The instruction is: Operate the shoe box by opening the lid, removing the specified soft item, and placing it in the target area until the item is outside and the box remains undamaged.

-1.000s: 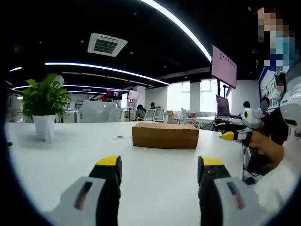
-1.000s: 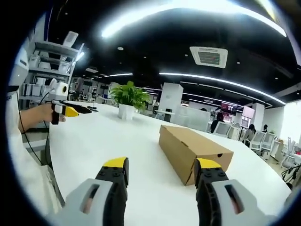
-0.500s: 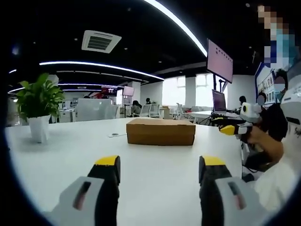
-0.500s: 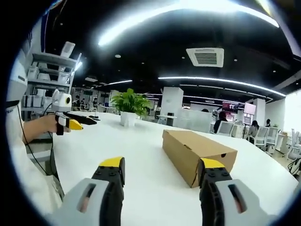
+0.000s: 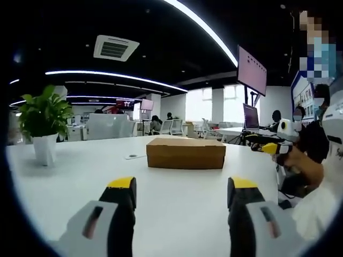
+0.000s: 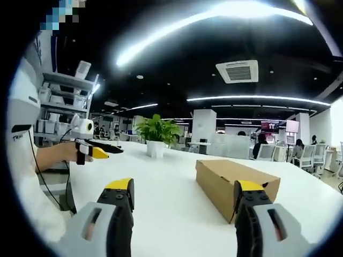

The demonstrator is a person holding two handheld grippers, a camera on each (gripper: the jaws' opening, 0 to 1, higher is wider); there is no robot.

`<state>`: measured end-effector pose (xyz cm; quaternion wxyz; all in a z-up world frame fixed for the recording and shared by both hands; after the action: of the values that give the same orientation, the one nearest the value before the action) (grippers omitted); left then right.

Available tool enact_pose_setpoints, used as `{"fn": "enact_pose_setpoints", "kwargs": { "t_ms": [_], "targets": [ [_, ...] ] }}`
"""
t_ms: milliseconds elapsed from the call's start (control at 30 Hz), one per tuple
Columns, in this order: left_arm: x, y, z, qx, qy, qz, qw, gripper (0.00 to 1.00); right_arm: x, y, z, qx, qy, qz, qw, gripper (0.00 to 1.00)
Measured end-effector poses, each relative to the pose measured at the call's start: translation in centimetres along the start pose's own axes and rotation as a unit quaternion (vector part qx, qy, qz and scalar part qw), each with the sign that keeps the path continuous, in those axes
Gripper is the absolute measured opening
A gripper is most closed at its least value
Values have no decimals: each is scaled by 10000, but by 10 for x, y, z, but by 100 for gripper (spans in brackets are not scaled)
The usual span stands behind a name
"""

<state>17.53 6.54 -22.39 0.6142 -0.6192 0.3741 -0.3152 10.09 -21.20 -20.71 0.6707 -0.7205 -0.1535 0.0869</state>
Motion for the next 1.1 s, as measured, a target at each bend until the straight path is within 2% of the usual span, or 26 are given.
{"fn": "enact_pose_setpoints", "kwargs": {
  "t_ms": [200,300,367,467,600,700,833,967,1100],
  "targets": [
    [7,12,-5,30,45,125,9999,76,-2,0,-6,224,50,-8,9997,77],
    [8,16,-1,-110,7,134,9999,76,-2,6,-8,200,111,158,9996,78],
    [9,16,1,-171,-28,180,9997,76,-2,5,-6,224,59,120,9997,77],
    [8,16,3,-166,-65,206,9996,76,-2,3,-4,230,20,94,9997,77],
    [8,13,2,-137,-55,221,9996,77,-3,6,-4,26,73,225,9997,74],
    [10,7,-6,-416,214,147,9988,75,-3,9,-3,-131,30,271,9995,72],
    [11,3,-12,-281,293,106,9991,75,-3,4,0,149,-21,152,9998,71],
    [11,5,-8,-133,219,158,9995,76,-3,1,-3,114,92,120,9998,69],
    [12,5,-1,-268,125,91,9995,77,-4,4,-6,10,207,193,9996,69]
  ]
}}
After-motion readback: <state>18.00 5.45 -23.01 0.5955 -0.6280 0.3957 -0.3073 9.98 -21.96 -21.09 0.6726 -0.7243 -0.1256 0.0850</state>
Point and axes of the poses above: the point that each gripper's makers call its tool centre point, and the gripper's own axes: x roughly forward along the fingers, z roughly to its left, y roughly out of its underside, the point moved 2 cm from there along -x, roughly backward along the fingers, and after that the axes turned 7 degrees about y, right-handed, at the moved point
